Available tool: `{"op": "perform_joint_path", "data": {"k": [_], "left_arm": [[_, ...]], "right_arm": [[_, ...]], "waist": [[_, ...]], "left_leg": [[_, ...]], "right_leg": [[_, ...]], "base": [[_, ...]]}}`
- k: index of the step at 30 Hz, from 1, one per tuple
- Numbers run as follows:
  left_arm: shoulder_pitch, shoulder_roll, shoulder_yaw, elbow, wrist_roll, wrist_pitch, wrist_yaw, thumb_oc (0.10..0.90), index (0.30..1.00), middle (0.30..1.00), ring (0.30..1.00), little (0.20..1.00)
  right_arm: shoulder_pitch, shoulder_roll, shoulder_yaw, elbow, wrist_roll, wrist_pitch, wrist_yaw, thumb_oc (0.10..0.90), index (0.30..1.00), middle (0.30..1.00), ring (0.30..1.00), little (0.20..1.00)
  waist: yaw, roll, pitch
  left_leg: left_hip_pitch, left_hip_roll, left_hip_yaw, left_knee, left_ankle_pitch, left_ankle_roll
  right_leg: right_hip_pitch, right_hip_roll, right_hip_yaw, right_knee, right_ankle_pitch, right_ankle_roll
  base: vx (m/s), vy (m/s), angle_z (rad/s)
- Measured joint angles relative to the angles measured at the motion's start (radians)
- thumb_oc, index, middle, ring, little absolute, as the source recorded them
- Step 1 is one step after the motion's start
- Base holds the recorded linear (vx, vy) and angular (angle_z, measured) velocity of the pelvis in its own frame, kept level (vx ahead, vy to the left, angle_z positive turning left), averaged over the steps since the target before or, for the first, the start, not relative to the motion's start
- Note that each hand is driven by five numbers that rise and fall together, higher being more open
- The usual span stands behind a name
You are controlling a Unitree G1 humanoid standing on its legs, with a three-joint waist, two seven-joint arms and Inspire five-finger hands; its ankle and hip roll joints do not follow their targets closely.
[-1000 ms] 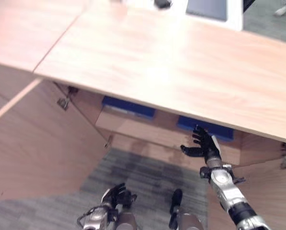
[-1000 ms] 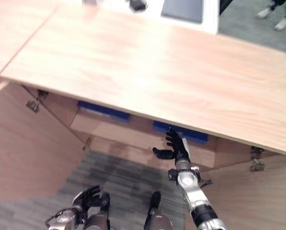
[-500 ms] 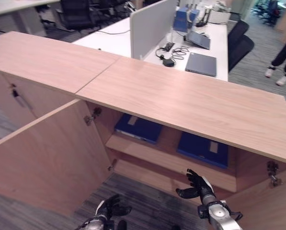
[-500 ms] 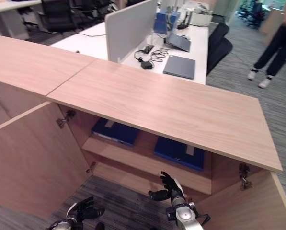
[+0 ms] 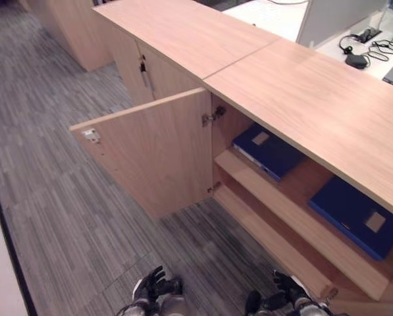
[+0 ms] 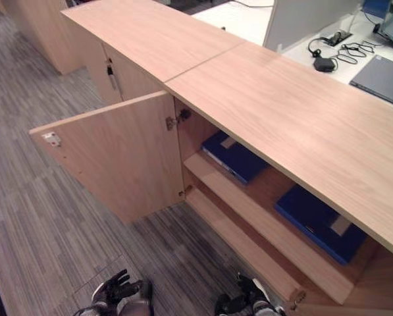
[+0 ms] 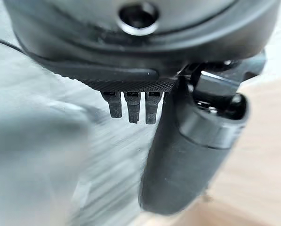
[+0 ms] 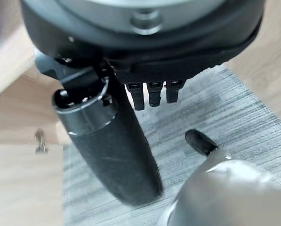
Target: Put the empty folder in the office cabinet
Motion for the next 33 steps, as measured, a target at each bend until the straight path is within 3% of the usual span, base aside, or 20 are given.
{"op": "perform_joint_path", "data": {"k": [1, 2, 3, 4, 5, 6, 7, 13, 19, 20, 22, 23, 24, 25, 26, 29, 33], "left_arm": [[0.005, 0.011, 0.002, -0.001, 0.000, 0.000, -0.013, 0.800, 0.900, 0.900, 0.900, 0.900], [0.003, 0.028, 0.002, -0.001, 0.000, -0.001, -0.015, 0.800, 0.900, 0.900, 0.900, 0.900], [-0.015, 0.064, 0.007, 0.029, 0.001, -0.001, -0.013, 0.800, 0.900, 0.900, 0.900, 0.900], [-0.018, 0.089, 0.014, 0.038, 0.001, 0.005, -0.013, 0.800, 0.900, 0.900, 0.900, 0.900], [-0.022, 0.117, 0.017, 0.051, 0.006, 0.006, -0.013, 0.800, 0.900, 0.900, 0.900, 0.900], [-0.028, 0.137, 0.025, 0.084, 0.015, 0.011, -0.010, 0.800, 0.900, 0.900, 0.900, 0.900], [-0.027, 0.134, 0.023, 0.092, 0.024, 0.013, -0.008, 0.800, 0.900, 0.900, 0.900, 0.900], [-0.055, 0.070, -0.016, 0.218, 0.121, 0.026, 0.006, 0.800, 0.900, 0.900, 0.900, 0.900], [-0.100, 0.073, -0.018, 0.264, 0.156, 0.026, 0.032, 0.800, 0.900, 0.900, 0.900, 0.900], [-0.107, 0.072, -0.019, 0.275, 0.161, 0.026, 0.039, 0.800, 0.900, 0.900, 0.900, 0.900], [-0.122, 0.067, -0.020, 0.282, 0.161, 0.025, 0.041, 0.800, 0.900, 0.900, 0.900, 0.900], [-0.127, 0.067, -0.019, 0.284, 0.161, 0.023, 0.050, 0.800, 0.900, 0.900, 0.900, 0.900], [-0.127, 0.067, -0.019, 0.284, 0.161, 0.023, 0.050, 0.800, 0.900, 0.900, 0.900, 0.900], [-0.133, 0.079, -0.021, 0.296, 0.161, 0.023, 0.057, 0.800, 0.900, 0.900, 0.900, 0.900], [-0.140, 0.067, -0.022, 0.308, 0.161, 0.024, 0.063, 0.800, 0.900, 0.900, 0.900, 0.900], [-0.054, 0.056, -0.026, 0.241, 0.169, 0.020, 0.022, 0.800, 0.900, 0.900, 0.900, 0.900], [-0.011, 0.047, -0.029, 0.198, 0.170, 0.021, 0.037, 0.800, 0.900, 0.900, 0.900, 0.900]], "right_arm": [[0.008, -0.041, -0.030, 0.014, 0.001, 0.011, 0.002, 0.800, 0.900, 0.900, 0.900, 0.900], [0.004, -0.043, -0.040, 0.035, 0.001, 0.013, 0.003, 0.800, 0.900, 0.900, 0.900, 0.900], [-0.015, -0.025, -0.044, 0.057, 0.001, 0.010, 0.011, 0.800, 0.900, 0.900, 0.900, 0.900], [-0.027, -0.017, -0.044, 0.062, 0.001, 0.010, 0.016, 0.800, 0.900, 0.900, 0.900, 0.900], [-0.037, 0.010, -0.053, 0.062, 0.001, 0.010, 0.024, 0.800, 0.900, 0.900, 0.900, 0.900], [-0.041, 0.035, -0.058, 0.063, 0.001, 0.010, 0.025, 0.800, 0.900, 0.900, 0.900, 0.900], [-0.047, 0.040, -0.058, 0.063, 0.001, 0.010, 0.026, 0.800, 0.900, 0.900, 0.900, 0.900], [-0.119, 0.120, -0.072, 0.072, 0.018, 0.008, 0.021, 0.800, 0.900, 0.900, 0.900, 0.900], [-0.147, 0.173, -0.066, 0.075, 0.024, 0.010, 0.007, 0.800, 0.900, 0.900, 0.900, 0.900], [-0.149, 0.176, -0.065, 0.076, 0.024, 0.011, 0.006, 0.800, 0.900, 0.900, 0.900, 0.900], [-0.147, 0.178, -0.056, 0.090, 0.031, 0.010, 0.007, 0.800, 0.900, 0.900, 0.900, 0.900], [-0.145, 0.180, -0.044, 0.102, 0.042, 0.011, 0.007, 0.800, 0.900, 0.900, 0.900, 0.900], [-0.145, 0.180, -0.044, 0.102, 0.042, 0.011, 0.007, 0.800, 0.900, 0.900, 0.900, 0.900], [-0.121, 0.189, -0.021, 0.114, 0.042, 0.018, 0.009, 0.800, 0.900, 0.900, 0.900, 0.900], [-0.105, 0.184, -0.020, 0.119, 0.041, 0.018, 0.009, 0.800, 0.900, 0.900, 0.900, 0.900], [-0.064, 0.137, -0.023, 0.128, 0.041, 0.018, 0.019, 0.800, 0.900, 0.900, 0.900, 0.900], [-0.040, 0.084, -0.036, 0.133, 0.041, 0.017, 0.018, 0.800, 0.900, 0.900, 0.900, 0.900]], "waist": [[-0.005, 0.026, -0.006], [-0.008, 0.023, 0.001], [-0.012, 0.006, 0.003], [-0.017, 0.004, 0.002], [-0.020, -0.025, -0.003], [-0.020, -0.043, -0.009], [-0.018, -0.042, -0.010], [-0.008, -0.077, -0.027], [0.014, -0.122, -0.060], [0.014, -0.114, -0.055], [0.001, -0.097, -0.053], [0.001, -0.087, -0.054], [0.001, -0.087, -0.054], [0.001, -0.105, -0.059], [-0.009, -0.109, -0.062], [0.003, -0.051, -0.082], [0.001, -0.018, -0.083]], "left_leg": [[0.024, -0.041, -0.014, -0.055, -0.010, 0.022], [0.028, -0.059, -0.017, -0.077, -0.010, 0.041], [0.012, -0.082, -0.059, -0.110, 0.018, 0.055], [0.004, -0.087, -0.077, -0.130, 0.028, 0.057], [-0.009, -0.099, -0.063, -0.175, 0.036, 0.072], [0.001, -0.093, 0.005, -0.189, 0.056, 0.079], [0.001, -0.091, 0.019, -0.190, 0.068, 0.081], [0.040, -0.127, -0.029, -0.221, 0.095, 0.086], [0.068, -0.132, -0.019, -0.227, 0.082, 0.117], [0.070, -0.131, -0.019, -0.227, 0.081, 0.117], [0.077, -0.121, -0.033, -0.228, 0.086, 0.133], [0.073, -0.105, -0.038, -0.228, 0.088, 0.134], [0.073, -0.105, -0.038, -0.228, 0.088, 0.134], [0.059, -0.109, -0.058, -0.228, 0.100, 0.115], [0.055, -0.114, -0.084, -0.228, 0.110, 0.100], [0.058, -0.090, -0.081, -0.227, 0.116, 0.075], [0.054, -0.080, -0.086, -0.228, 0.118, 0.063]], "right_leg": [[-0.003, -0.030, -0.016, 0.047, -0.015, 0.036], [-0.018, -0.058, -0.016, 0.079, -0.039, 0.064], [-0.012, -0.051, -0.026, 0.054, -0.056, 0.070], [-0.010, -0.045, -0.022, 0.041, -0.059, 0.065], [0.005, -0.051, -0.031, 0.012, -0.027, 0.043], [0.024, -0.065, -0.064, -0.011, 0.004, 0.067], [0.029, -0.066, -0.074, -0.003, 0.004, 0.072], [0.049, -0.108, -0.093, 0.085, 0.013, 0.058], [0.001, -0.156, -0.070, 0.226, 0.018, 0.067], [-0.003, -0.158, -0.057, 0.236, 0.015, 0.071], [-0.074, -0.156, 0.050, 0.341, -0.011, 0.102], [-0.089, -0.112, 0.123, 0.332, -0.081, 0.144], [-0.089, -0.112, 0.123, 0.332, -0.081, 0.144], [-0.063, -0.021, 0.196, 0.159, -0.091, 0.138], [-0.033, -0.008, 0.190, 0.108, -0.079, 0.067], [0.004, 0.034, 0.183, 0.031, -0.041, 0.053], [0.027, 0.055, 0.171, -0.024, -0.024, 0.049]], "base": [[-0.18, 0.104, 1.04], [-0.15, 0.114, 1.18], [-0.08, 0.151, 0.91], [-0.01, 0.168, 0.97], [0.06, 0.166, 0.95], [0.06, 0.177, 0.79], [0.04, 0.168, 0.59], [0.04, 0.174, 0.27], [-0.02, 0.130, -0.07], [-0.01, 0.094, -0.02], [0.00, 0.068, 0.06], [0.00, 0.000, 0.00], [0.05, -0.019, 0.21], [0.04, -0.010, 0.51], [0.04, -0.013, 0.65], [0.02, -0.003, 0.09], [0.05, -0.067, 0.04]]}}
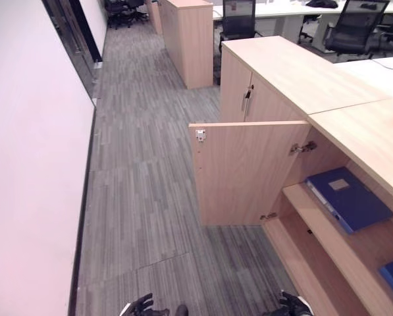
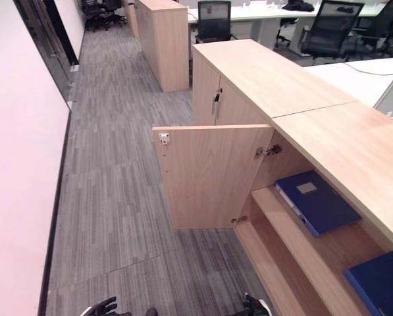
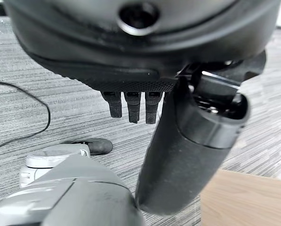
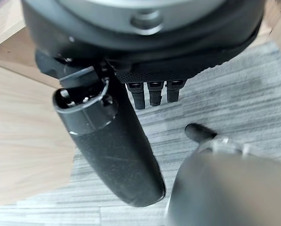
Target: Put the empty folder in the office cabinet
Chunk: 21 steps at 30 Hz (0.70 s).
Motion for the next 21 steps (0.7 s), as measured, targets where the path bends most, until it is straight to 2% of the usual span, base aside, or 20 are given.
{"op": "perform_joint_path", "data": {"k": [5, 9, 13, 14, 15, 16, 18, 20, 21], "left_arm": [[-0.060, 0.007, -0.011, 0.002, 0.036, 0.002, -0.001, 0.800, 0.900, 0.900, 0.900, 0.900], [-0.124, 0.051, -0.010, -0.065, 0.026, -0.001, 0.010, 0.800, 0.900, 0.900, 0.900, 0.900], [-0.285, 0.200, -0.007, -0.115, -0.012, 0.002, 0.027, 0.800, 0.900, 0.900, 0.900, 0.900], [-0.346, 0.258, -0.014, -0.122, -0.020, 0.009, 0.032, 0.800, 0.900, 0.900, 0.900, 0.900], [-0.418, 0.317, -0.028, -0.122, -0.041, 0.000, 0.043, 0.800, 0.900, 0.900, 0.900, 0.900], [-0.529, 0.368, 0.010, -0.120, -0.067, -0.025, 0.073, 0.800, 0.900, 0.900, 0.900, 0.900], [-0.630, 0.408, -0.001, -0.117, -0.097, -0.047, 0.094, 0.800, 0.900, 0.900, 0.900, 0.900], [-0.727, 0.421, -0.020, -0.088, -0.128, -0.047, 0.101, 0.800, 0.900, 0.900, 0.900, 0.900], [-0.751, 0.423, -0.023, -0.080, -0.138, -0.050, 0.106, 0.800, 0.900, 0.900, 0.900, 0.900]], "right_arm": [[0.007, -0.003, -0.004, -0.001, 0.000, -0.003, 0.001, 0.800, 0.900, 0.900, 0.900, 0.900], [0.016, -0.004, -0.004, -0.003, 0.000, -0.004, 0.001, 0.800, 0.900, 0.900, 0.900, 0.900], [0.037, -0.013, -0.003, -0.044, 0.000, -0.011, 0.003, 0.800, 0.900, 0.900, 0.900, 0.900], [0.051, -0.016, 0.001, -0.063, -0.001, -0.012, 0.006, 0.800, 0.900, 0.900, 0.900, 0.900], [0.067, -0.017, 0.002, -0.079, -0.001, -0.015, 0.011, 0.800, 0.900, 0.900, 0.900, 0.900], [0.076, -0.020, 0.004, -0.066, -0.001, -0.015, 0.016, 0.800, 0.900, 0.900, 0.900, 0.900], [0.086, -0.023, 0.008, -0.060, 0.002, -0.010, 0.020, 0.800, 0.900, 0.900, 0.900, 0.900], [0.082, -0.020, 0.010, -0.061, 0.008, -0.011, 0.027, 0.800, 0.900, 0.900, 0.900, 0.900], [0.077, -0.020, 0.009, -0.061, 0.019, -0.012, 0.031, 0.800, 0.900, 0.900, 0.900, 0.900]], "waist": [[-0.033, -0.019, -0.012], [-0.063, -0.040, -0.030], [-0.097, -0.047, -0.037], [-0.111, -0.049, -0.038], [-0.104, -0.050, -0.041], [-0.121, -0.050, -0.045], [-0.139, -0.053, -0.064], [-0.143, -0.058, -0.074], [-0.158, -0.060, -0.079]], "left_leg": [[0.007, 0.009, 0.009, 0.000, -0.009, -0.005], [0.023, 0.013, 0.033, -0.001, -0.007, -0.004], [0.038, 0.019, 0.059, -0.001, -0.012, -0.008], [0.041, 0.024, 0.066, -0.002, -0.017, -0.011], [0.038, 0.028, 0.073, -0.002, -0.017, -0.012], [0.045, 0.028, 0.083, -0.002, -0.018, -0.018], [0.051, 0.025, 0.089, -0.001, -0.014, -0.016], [0.055, 0.025, 0.103, -0.002, -0.015, -0.016], [0.056, 0.025, 0.111, -0.002, -0.015, -0.016]], "right_leg": [[0.010, 0.007, 0.017, -0.029, 0.018, -0.004], [0.010, 0.009, 0.031, -0.030, 0.025, -0.002], [0.005, 0.009, 0.058, -0.030, 0.030, -0.009], [0.006, 0.012, 0.063, -0.030, 0.030, -0.011], [0.005, 0.015, 0.067, -0.030, 0.033, -0.009], [0.002, 0.019, 0.075, -0.030, 0.037, -0.006], [-0.004, 0.019, 0.083, -0.024, 0.044, -0.011], [-0.008, 0.021, 0.097, -0.023, 0.045, -0.013], [-0.009, 0.021, 0.103, -0.023, 0.048, -0.013]], "base": [[0.08, -0.049, -0.07], [0.06, -0.020, -0.18], [0.07, -0.013, -0.21], [0.04, -0.013, -0.23], [0.02, -0.006, -0.21], [0.06, 0.001, -0.17], [0.04, 0.011, -0.16], [0.04, 0.023, -0.24], [0.04, 0.025, -0.21]]}}
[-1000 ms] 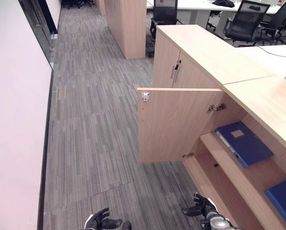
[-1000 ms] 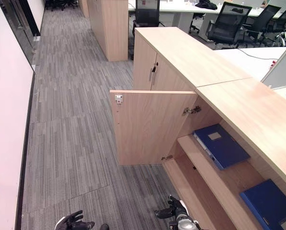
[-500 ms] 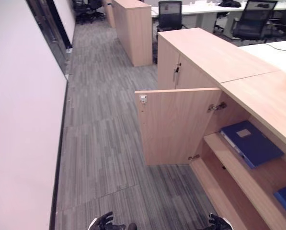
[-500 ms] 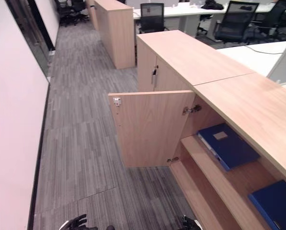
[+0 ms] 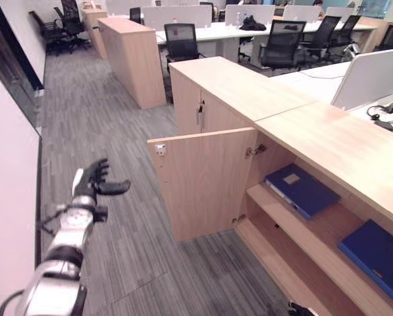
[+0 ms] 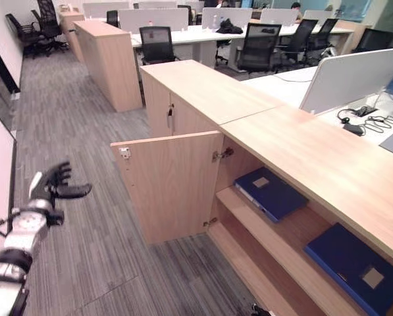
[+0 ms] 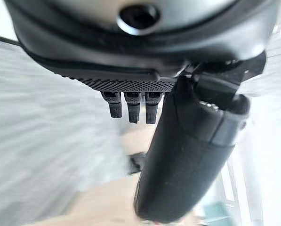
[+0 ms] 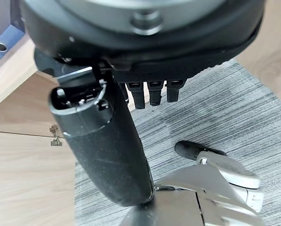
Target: Put the empty folder in the office cabinet
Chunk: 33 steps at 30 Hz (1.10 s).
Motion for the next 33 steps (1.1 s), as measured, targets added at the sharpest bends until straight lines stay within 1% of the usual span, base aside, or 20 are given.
{"op": "perform_joint_path", "data": {"k": [2, 5, 9, 12, 15, 18, 20, 23, 27, 30, 33], "left_arm": [[-0.010, 0.000, -0.016, -0.001, -0.016, -0.004, 0.000, 0.800, 0.900, 0.900, 0.900, 0.900], [-0.010, 0.002, -0.046, 0.010, -0.031, 0.000, 0.001, 0.800, 0.900, 0.900, 0.900, 0.900], [-0.009, 0.001, -0.082, 0.035, -0.031, 0.012, 0.000, 0.800, 0.900, 0.900, 0.900, 0.900], [-0.016, 0.003, -0.085, 0.035, -0.031, 0.013, 0.001, 0.800, 0.900, 0.900, 0.900, 0.900], [-0.028, 0.004, -0.097, 0.035, -0.031, 0.013, 0.001, 0.800, 0.900, 0.900, 0.900, 0.900], [-0.039, 0.003, -0.105, 0.036, -0.030, 0.013, 0.001, 0.800, 0.900, 0.900, 0.900, 0.900], [-0.043, 0.002, -0.107, 0.036, -0.030, 0.013, -0.001, 0.800, 0.900, 0.900, 0.900, 0.900], [-0.050, 0.005, -0.105, 0.065, -0.030, 0.013, -0.002, 0.800, 0.900, 0.900, 0.900, 0.900], [-0.059, 0.010, -0.105, 0.079, -0.030, 0.013, 0.003, 0.800, 0.900, 0.900, 0.900, 0.900], [-0.087, 0.023, -0.105, 0.110, -0.030, 0.013, 0.001, 0.800, 0.900, 0.900, 0.900, 0.900], [-0.122, 0.048, -0.105, 0.136, -0.029, 0.013, -0.009, 0.800, 0.900, 0.900, 0.900, 0.900]], "right_arm": [[-0.004, 0.000, 0.000, -0.001, 0.022, 0.000, 0.006, 0.800, 0.900, 0.900, 0.900, 0.900], [-0.004, 0.000, 0.000, -0.001, 0.022, 0.001, 0.018, 0.800, 0.900, 0.900, 0.900, 0.900], [0.004, 0.000, 0.000, 0.000, 0.022, 0.002, 0.025, 0.800, 0.900, 0.900, 0.900, 0.900], [0.008, 0.001, -0.003, 0.000, 0.023, 0.002, 0.028, 0.800, 0.900, 0.900, 0.900, 0.900], [0.013, 0.005, -0.007, 0.000, 0.023, 0.002, 0.029, 0.800, 0.900, 0.900, 0.900, 0.900], [0.011, 0.006, -0.012, -0.001, 0.023, 0.002, 0.029, 0.800, 0.900, 0.900, 0.900, 0.900], [0.014, 0.008, -0.012, -0.001, 0.023, 0.002, 0.030, 0.800, 0.900, 0.900, 0.900, 0.900], [0.009, 0.008, -0.012, -0.002, 0.023, 0.002, 0.031, 0.800, 0.900, 0.900, 0.900, 0.900], [0.010, 0.008, -0.012, -0.011, 0.023, 0.002, 0.033, 0.800, 0.900, 0.900, 0.900, 0.900], [0.020, 0.008, -0.012, -0.010, 0.023, 0.001, 0.043, 0.800, 0.900, 0.900, 0.900, 0.900], [0.034, 0.009, -0.013, -0.013, 0.023, -0.002, 0.058, 0.800, 0.900, 0.900, 0.900, 0.900]], "waist": [[-0.018, -0.003, -0.003], [-0.030, -0.010, -0.006], [-0.045, -0.029, -0.007], [-0.047, -0.047, -0.012], [-0.059, -0.062, -0.012], [-0.061, -0.066, -0.012], [-0.076, -0.069, -0.012], [-0.082, -0.070, -0.011], [-0.088, -0.081, -0.011], [-0.086, -0.094, -0.011], [-0.091, -0.120, -0.009]], "left_leg": [[0.004, 0.001, 0.010, 0.000, -0.001, -0.002], [0.001, 0.005, 0.030, 0.000, -0.002, -0.002], [0.003, 0.005, 0.039, 0.000, -0.002, -0.003], [0.003, 0.003, 0.062, 0.000, -0.004, -0.002], [0.005, 0.003, 0.068, 0.000, -0.004, -0.002], [0.006, 0.002, 0.088, 0.000, -0.005, -0.002], [0.008, 0.001, 0.094, 0.000, -0.005, -0.001], [0.015, 0.001, 0.117, 0.000, -0.009, -0.002], [0.015, 0.001, 0.141, 0.000, -0.015, -0.007], [0.015, 0.002, 0.152, 0.000, -0.016, -0.005], [0.017, 0.001, 0.158, 0.000, -0.017, -0.004]], "right_leg": [[-0.003, 0.001, 0.011, 0.000, 0.003, 0.000], [-0.018, 0.005, 0.028, 0.000, 0.008, -0.002], [-0.023, 0.005, 0.038, 0.000, 0.010, -0.001], [-0.037, 0.004, 0.057, 0.000, 0.012, 0.004], [-0.042, 0.004, 0.063, 0.000, 0.013, 0.007], [-0.052, 0.004, 0.085, 0.000, 0.020, 0.011], [-0.053, 0.003, 0.089, 0.000, 0.022, 0.013], [-0.063, 0.004, 0.107, 0.001, 0.025, 0.015], [-0.079, 0.004, 0.121, 0.001, 0.032, 0.019], [-0.084, 0.005, 0.132, 0.001, 0.035, 0.018], [-0.085, 0.005, 0.137, 0.001, 0.038, 0.018]], "base": [[0.03, 0.023, -0.16], [0.02, 0.020, -0.19], [0.02, 0.038, -0.07], [0.02, 0.042, -0.15], [0.01, 0.034, -0.09], [0.00, 0.036, -0.19], [-0.01, 0.040, -0.09], [-0.02, 0.034, -0.20], [-0.01, 0.027, -0.20], [0.01, 0.026, -0.10], [0.01, 0.022, -0.05]]}}
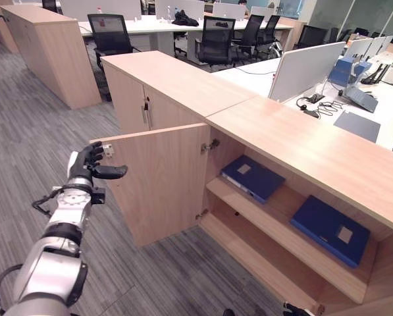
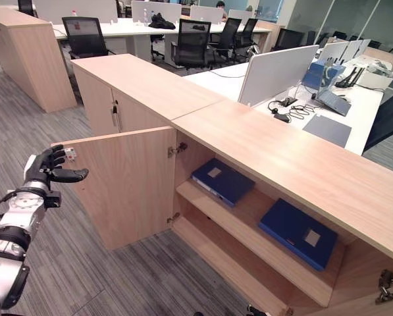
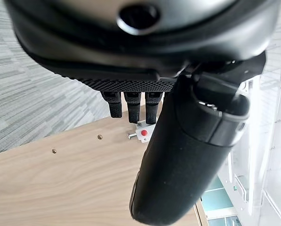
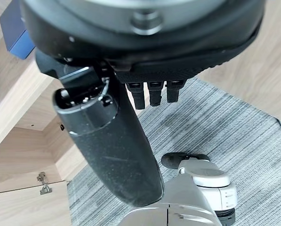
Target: Put the empty folder in the office cabinet
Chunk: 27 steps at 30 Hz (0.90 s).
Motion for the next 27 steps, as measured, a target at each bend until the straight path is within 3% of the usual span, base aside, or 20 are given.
{"op": "perform_joint_path", "data": {"k": [6, 11, 15, 18, 21, 22, 24, 27], "left_arm": [[-0.026, 0.040, 0.000, 0.010, -0.001, 0.000, 0.002, 0.800, 0.900, 0.900, 0.900, 0.900], [-0.027, 0.040, 0.000, 0.010, -0.001, 0.000, 0.002, 0.800, 0.900, 0.900, 0.900, 0.900], [-0.001, -0.022, 0.016, -0.041, -0.004, -0.004, 0.023, 0.800, 0.900, 0.900, 0.900, 0.900], [0.177, -0.145, 0.100, -0.280, -0.039, -0.035, 0.065, 0.800, 0.900, 0.900, 0.900, 0.900], [0.372, -0.297, 0.082, -0.497, -0.042, -0.072, 0.042, 0.800, 0.900, 0.900, 0.900, 0.900], [0.483, -0.363, 0.033, -0.577, -0.042, -0.074, 0.006, 0.800, 0.900, 0.900, 0.900, 0.900], [0.608, -0.392, -0.056, -0.616, -0.033, -0.064, -0.054, 0.800, 0.900, 0.900, 0.900, 0.900], [0.751, -0.392, -0.096, -0.598, 0.003, -0.007, -0.131, 0.800, 0.900, 0.900, 0.900, 0.900]], "right_arm": [[0.023, 0.002, -0.005, 0.003, 0.008, 0.000, 0.002, 0.800, 0.900, 0.900, 0.900, 0.900], [0.034, 0.007, -0.011, 0.005, 0.008, 0.001, 0.004, 0.800, 0.900, 0.900, 0.900, 0.900], [0.035, 0.013, -0.010, 0.005, 0.007, 0.001, 0.001, 0.800, 0.900, 0.900, 0.900, 0.900], [0.041, 0.018, -0.026, 0.004, 0.007, 0.000, -0.005, 0.800, 0.900, 0.900, 0.900, 0.900], [0.049, 0.038, -0.056, 0.004, 0.008, 0.001, -0.020, 0.800, 0.900, 0.900, 0.900, 0.900], [0.041, 0.046, -0.080, 0.007, 0.010, 0.003, -0.027, 0.800, 0.900, 0.900, 0.900, 0.900], [0.018, 0.047, -0.097, 0.015, 0.009, 0.004, -0.033, 0.800, 0.900, 0.900, 0.900, 0.900], [-0.059, 0.040, -0.116, 0.015, 0.013, 0.001, -0.039, 0.800, 0.900, 0.900, 0.900, 0.900]], "waist": [[-0.020, -0.041, 0.005], [-0.020, -0.043, 0.008], [0.001, -0.034, 0.013], [0.036, -0.017, 0.027], [0.073, 0.012, 0.054], [0.100, 0.024, 0.069], [0.111, 0.023, 0.089], [0.123, 0.038, 0.149]], "left_leg": [[0.000, -0.005, 0.004, 0.000, -0.006, 0.000], [0.000, -0.018, 0.009, 0.000, -0.013, 0.009], [0.000, -0.027, 0.000, 0.000, -0.013, 0.010], [-0.012, -0.046, -0.036, 0.000, -0.011, 0.017], [-0.023, -0.061, -0.087, 0.001, -0.008, 0.031], [-0.028, -0.072, -0.110, 0.000, -0.006, 0.044], [-0.032, -0.085, -0.139, 0.001, -0.012, 0.053], [-0.015, -0.066, -0.145, 0.000, -0.012, 0.059]], "right_leg": [[-0.002, -0.005, 0.003, 0.000, 0.010, -0.002], [-0.005, -0.018, 0.010, 0.000, 0.006, 0.010], [-0.001, -0.028, 0.004, 0.001, 0.006, 0.011], [0.007, -0.050, -0.025, 0.003, 0.002, 0.017], [0.030, -0.072, -0.071, 0.015, -0.012, 0.031], [0.034, -0.083, -0.096, 0.035, -0.020, 0.039], [0.032, -0.098, -0.124, 0.079, -0.041, 0.039], [-0.046, -0.099, -0.144, 0.247, -0.040, 0.040]], "base": [[-0.01, 0.015, 0.00], [-0.02, 0.033, -0.02], [-0.04, 0.024, 0.07], [-0.05, 0.031, 0.27], [-0.06, 0.041, 0.56], [-0.05, 0.058, 0.51], [-0.06, 0.076, 0.43], [0.02, 0.060, 0.10]]}}
